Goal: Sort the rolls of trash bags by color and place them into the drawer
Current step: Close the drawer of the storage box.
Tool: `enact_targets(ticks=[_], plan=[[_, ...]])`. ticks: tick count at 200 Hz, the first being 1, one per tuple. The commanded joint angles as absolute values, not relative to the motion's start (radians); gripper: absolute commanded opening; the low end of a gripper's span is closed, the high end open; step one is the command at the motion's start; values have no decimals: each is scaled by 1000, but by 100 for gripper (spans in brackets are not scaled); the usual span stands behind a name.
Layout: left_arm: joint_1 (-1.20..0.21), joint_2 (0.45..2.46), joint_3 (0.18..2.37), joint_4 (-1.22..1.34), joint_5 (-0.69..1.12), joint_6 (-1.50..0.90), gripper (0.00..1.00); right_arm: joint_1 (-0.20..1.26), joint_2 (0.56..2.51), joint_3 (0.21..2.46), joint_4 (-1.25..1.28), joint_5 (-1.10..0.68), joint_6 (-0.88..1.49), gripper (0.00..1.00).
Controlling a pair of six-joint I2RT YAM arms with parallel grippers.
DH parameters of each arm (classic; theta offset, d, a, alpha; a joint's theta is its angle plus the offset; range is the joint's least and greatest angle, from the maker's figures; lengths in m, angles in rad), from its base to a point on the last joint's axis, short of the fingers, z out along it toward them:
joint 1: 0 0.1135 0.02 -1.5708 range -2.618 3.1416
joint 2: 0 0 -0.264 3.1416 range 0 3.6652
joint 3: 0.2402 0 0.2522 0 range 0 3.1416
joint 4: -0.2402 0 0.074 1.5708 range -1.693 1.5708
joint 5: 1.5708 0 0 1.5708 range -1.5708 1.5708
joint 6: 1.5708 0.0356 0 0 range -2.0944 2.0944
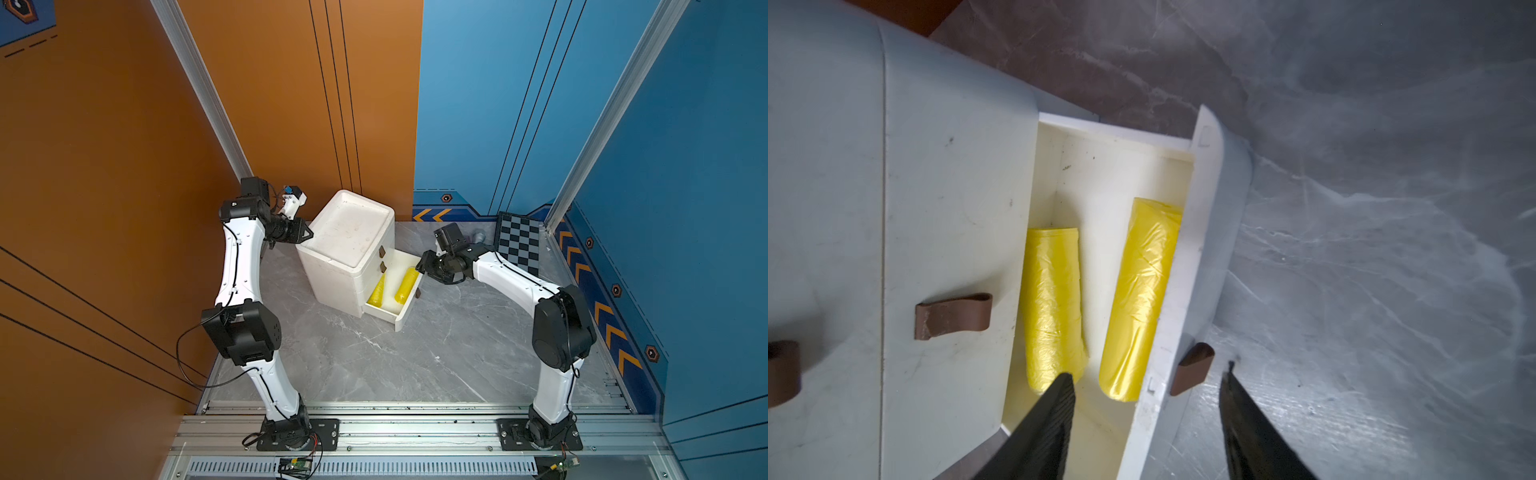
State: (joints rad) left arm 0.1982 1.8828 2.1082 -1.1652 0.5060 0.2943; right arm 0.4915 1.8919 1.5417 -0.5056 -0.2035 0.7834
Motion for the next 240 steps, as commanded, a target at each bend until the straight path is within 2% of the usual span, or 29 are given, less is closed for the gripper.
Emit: enact_targets(ticks=[1, 20, 36, 43, 147, 240], plan=[[216, 1786, 2131, -1130, 735, 215, 0, 467, 1870, 1471, -546, -144, 724, 51], [214, 1781, 2128, -1129, 738, 221, 0, 457, 1899, 1445, -546, -156, 711, 28], [213, 1782, 2130, -1129, 739, 220, 0, 461, 1925, 1441, -546, -159, 707, 12], [211, 1784, 2131, -1129, 738, 219, 0, 464, 1936, 1443, -545, -162, 706, 9], [211, 1787, 2126, -1130, 731, 224, 0, 489, 2097, 1473, -399, -236, 787, 8], [206, 1790, 2116, -1130, 731, 227, 0, 531, 2108, 1490, -281, -258, 848, 8]])
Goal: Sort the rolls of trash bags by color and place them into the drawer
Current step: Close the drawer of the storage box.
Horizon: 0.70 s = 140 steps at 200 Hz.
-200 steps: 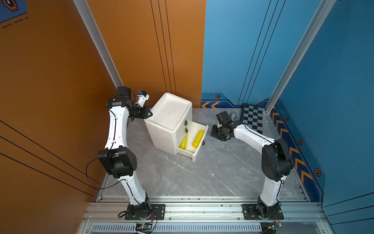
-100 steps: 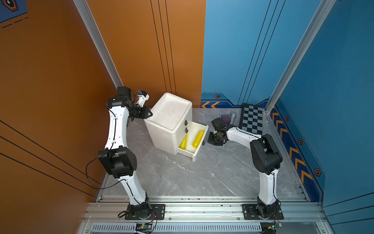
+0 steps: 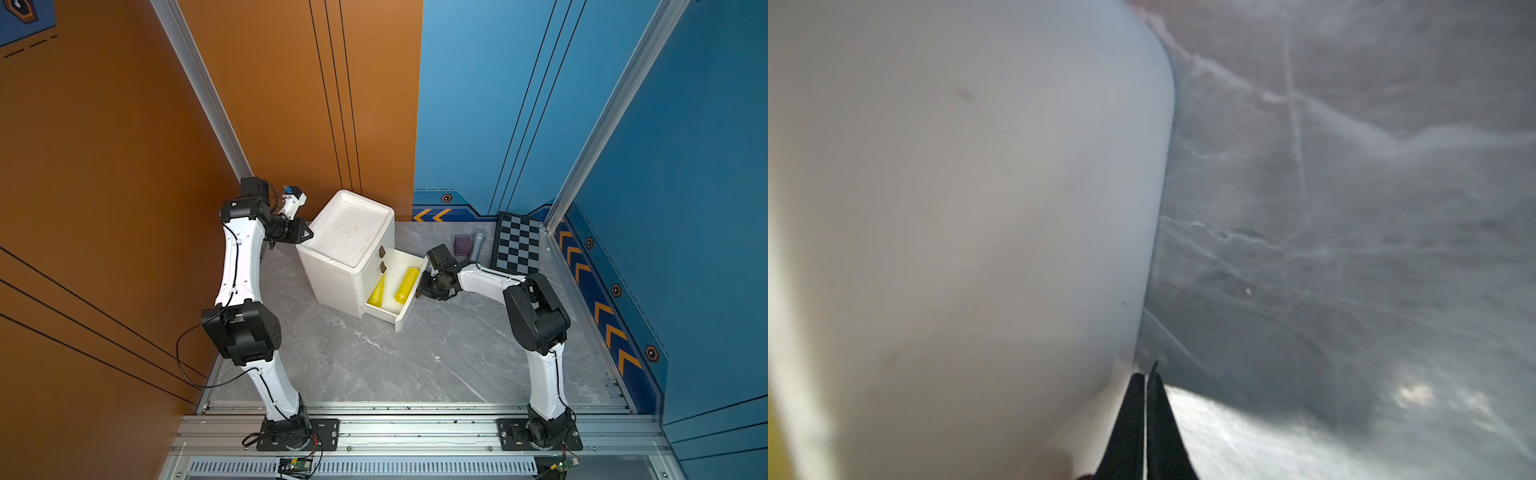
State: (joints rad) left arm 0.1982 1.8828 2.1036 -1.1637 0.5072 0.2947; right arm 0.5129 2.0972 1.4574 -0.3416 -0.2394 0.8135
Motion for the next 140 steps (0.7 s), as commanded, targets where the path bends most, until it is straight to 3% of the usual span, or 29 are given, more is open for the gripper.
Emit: enact_targets(ticks=[1, 91, 140], plan=[[207, 1790, 2116, -1129, 732, 227, 0, 531, 2109, 1490, -280, -258, 848, 8], [171, 1826, 2141, -1130, 762, 221, 0, 601, 2217, 1609, -125, -312, 941, 9], [141, 1829, 2142, -1130, 746, 220, 0, 643, 2312, 1633, 132, -364, 1105, 10]])
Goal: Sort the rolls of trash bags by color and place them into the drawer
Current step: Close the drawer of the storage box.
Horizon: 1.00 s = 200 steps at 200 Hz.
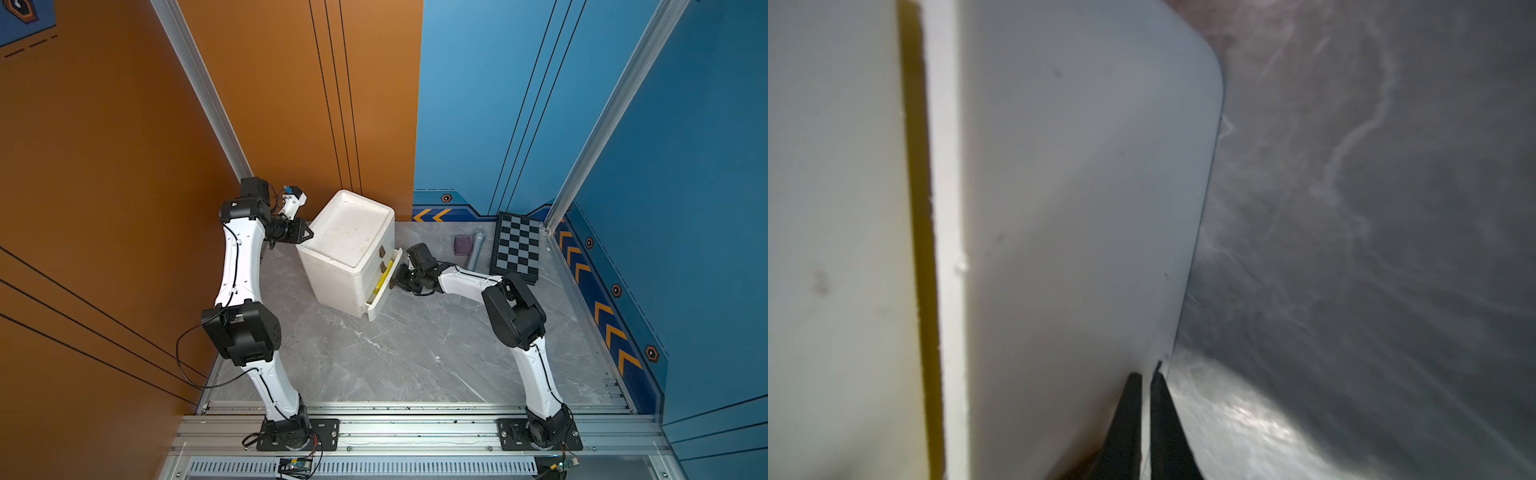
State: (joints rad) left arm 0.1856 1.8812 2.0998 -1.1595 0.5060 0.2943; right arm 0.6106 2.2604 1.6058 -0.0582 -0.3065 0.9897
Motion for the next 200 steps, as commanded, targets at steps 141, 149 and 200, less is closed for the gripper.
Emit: enact_targets(ticks=[141, 149, 200], plan=[[144, 1843, 2189, -1130, 697, 255, 1, 675, 2140, 1409, 305, -379, 1111, 19], [144, 1854, 2204, -1130, 692, 252, 3, 680, 2116, 1384, 295, -375, 1097, 19], [144, 1910, 2311, -1129, 687, 221, 20, 761, 2090, 1324, 303, -365, 1090, 20]])
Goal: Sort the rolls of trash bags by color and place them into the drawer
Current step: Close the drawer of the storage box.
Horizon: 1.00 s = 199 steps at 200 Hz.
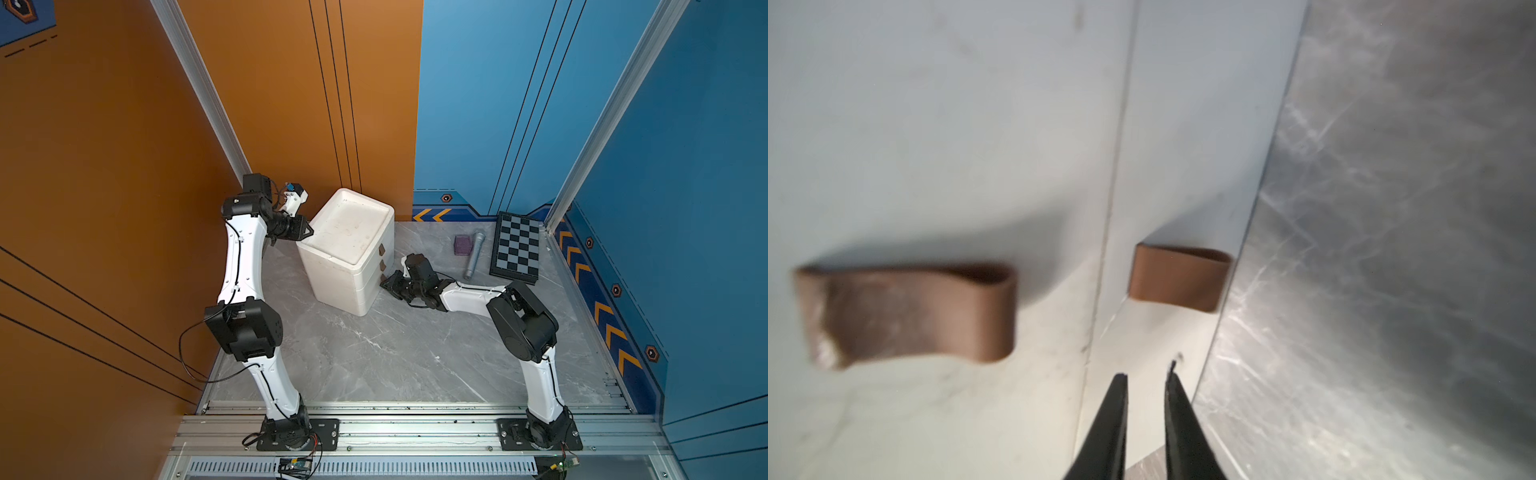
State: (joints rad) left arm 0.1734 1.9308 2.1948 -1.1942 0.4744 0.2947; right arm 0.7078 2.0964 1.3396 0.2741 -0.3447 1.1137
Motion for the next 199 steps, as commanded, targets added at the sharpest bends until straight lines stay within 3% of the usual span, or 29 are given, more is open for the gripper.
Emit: enact_targets(ticks=[1, 18, 63, 70, 72, 133, 137, 140, 142, 170, 199], plan=[[144, 1911, 2313, -1130, 687, 220, 21, 762, 2092, 1325, 303, -366, 1090, 20], [146, 1920, 2346, -1129, 679, 212, 32, 786, 2089, 1334, 299, -359, 1077, 20], [165, 1936, 2404, -1129, 659, 185, 52, 796, 2005, 1357, 115, -310, 929, 26], [167, 1940, 2412, -1129, 646, 173, 95, 794, 1988, 1356, 84, -302, 905, 30], [167, 1940, 2414, -1129, 643, 170, 100, 793, 1981, 1356, 75, -298, 898, 31], [183, 1881, 2443, -1123, 505, 166, 98, 672, 1717, 1323, -225, -112, 603, 74], [184, 1873, 2434, -1117, 496, 164, 98, 662, 1697, 1317, -238, -93, 583, 83], [185, 1865, 2426, -1111, 488, 161, 98, 655, 1681, 1312, -246, -77, 569, 97], [185, 1858, 2419, -1106, 484, 158, 98, 651, 1670, 1308, -251, -66, 559, 99], [192, 1721, 2212, -948, 389, 99, 98, 569, 1542, 1264, -317, 88, 463, 100], [216, 1477, 1816, -583, 234, -38, 98, 488, 1409, 1197, -322, 247, 394, 100]])
